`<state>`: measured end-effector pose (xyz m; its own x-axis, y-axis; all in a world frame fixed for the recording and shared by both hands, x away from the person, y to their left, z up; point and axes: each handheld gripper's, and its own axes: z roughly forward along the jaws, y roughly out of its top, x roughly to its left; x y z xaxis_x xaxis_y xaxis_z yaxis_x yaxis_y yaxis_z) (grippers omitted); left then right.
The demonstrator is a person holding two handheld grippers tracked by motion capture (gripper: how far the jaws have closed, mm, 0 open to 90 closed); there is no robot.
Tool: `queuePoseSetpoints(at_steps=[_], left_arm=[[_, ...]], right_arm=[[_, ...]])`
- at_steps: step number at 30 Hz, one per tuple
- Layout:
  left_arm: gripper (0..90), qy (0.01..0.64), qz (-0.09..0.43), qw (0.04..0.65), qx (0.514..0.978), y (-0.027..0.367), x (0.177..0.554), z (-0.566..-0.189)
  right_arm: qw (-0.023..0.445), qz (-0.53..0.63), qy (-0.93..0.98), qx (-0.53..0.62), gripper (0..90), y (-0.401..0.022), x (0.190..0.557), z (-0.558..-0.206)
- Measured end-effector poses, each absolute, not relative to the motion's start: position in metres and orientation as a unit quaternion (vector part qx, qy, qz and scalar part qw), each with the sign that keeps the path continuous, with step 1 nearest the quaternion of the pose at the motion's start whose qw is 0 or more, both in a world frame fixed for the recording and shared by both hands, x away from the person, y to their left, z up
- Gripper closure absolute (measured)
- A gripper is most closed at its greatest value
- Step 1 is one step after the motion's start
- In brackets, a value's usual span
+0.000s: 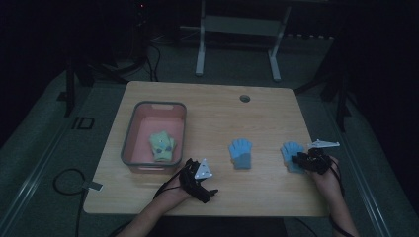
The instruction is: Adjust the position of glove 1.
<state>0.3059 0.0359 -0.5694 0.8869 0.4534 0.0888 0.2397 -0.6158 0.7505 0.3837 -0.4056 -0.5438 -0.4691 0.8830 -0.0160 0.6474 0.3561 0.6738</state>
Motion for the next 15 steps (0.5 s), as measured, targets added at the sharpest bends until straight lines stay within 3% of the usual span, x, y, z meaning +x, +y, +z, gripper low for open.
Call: queuePoseSetpoints(at_steps=[3,15], left_arm=[[2.3,0.195,0.137,0.391,0.889,0.036,0.306,-0.570],[2.3,0.196,0.134,0.393,0.888,0.036,0.306,-0.570]], right_arm=[[0.196,0.294,0.797,0.489,79.8,-0.402,0.383,-0.542],[0.196,0.321,0.768,0.519,84.3,-0.397,0.380,-0.525]])
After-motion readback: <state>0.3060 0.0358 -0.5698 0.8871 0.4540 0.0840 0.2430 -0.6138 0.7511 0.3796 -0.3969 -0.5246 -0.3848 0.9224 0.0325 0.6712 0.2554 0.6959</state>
